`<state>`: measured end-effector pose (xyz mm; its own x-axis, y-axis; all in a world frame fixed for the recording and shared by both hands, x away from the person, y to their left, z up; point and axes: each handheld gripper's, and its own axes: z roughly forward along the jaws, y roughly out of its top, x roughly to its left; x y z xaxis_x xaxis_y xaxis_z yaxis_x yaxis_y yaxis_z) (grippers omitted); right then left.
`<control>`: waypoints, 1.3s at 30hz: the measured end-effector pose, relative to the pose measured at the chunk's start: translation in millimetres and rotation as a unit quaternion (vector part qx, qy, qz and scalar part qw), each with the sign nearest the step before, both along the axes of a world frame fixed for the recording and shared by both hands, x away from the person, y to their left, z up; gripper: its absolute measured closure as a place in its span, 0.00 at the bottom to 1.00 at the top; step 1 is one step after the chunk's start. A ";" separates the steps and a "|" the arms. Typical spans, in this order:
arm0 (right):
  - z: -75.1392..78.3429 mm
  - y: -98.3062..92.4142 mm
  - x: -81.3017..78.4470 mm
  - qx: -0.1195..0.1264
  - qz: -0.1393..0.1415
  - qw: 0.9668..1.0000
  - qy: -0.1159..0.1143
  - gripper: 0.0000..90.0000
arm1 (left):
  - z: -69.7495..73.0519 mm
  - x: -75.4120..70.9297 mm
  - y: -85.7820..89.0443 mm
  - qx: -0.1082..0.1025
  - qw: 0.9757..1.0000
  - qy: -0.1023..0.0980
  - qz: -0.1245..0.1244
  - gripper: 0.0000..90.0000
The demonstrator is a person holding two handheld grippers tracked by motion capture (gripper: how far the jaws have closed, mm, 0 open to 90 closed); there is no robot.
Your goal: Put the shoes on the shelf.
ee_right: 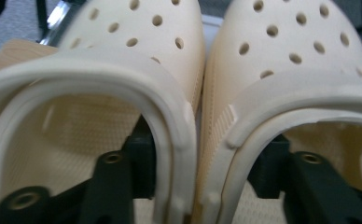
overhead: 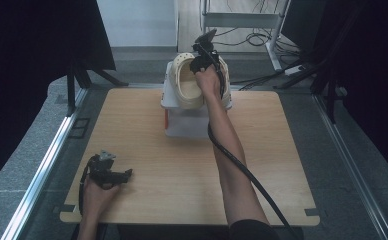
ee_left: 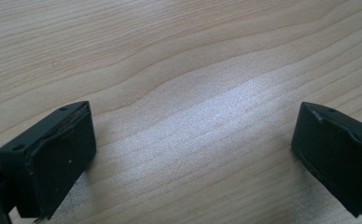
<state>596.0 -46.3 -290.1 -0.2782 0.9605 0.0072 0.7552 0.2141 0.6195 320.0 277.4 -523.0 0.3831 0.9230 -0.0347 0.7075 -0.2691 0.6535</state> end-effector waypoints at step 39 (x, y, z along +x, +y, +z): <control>12.1 -22.7 -66.8 0.000 0.202 0.978 -0.043 0.00 | 0.0 0.0 -0.1 0.000 1.000 0.000 0.000 0.00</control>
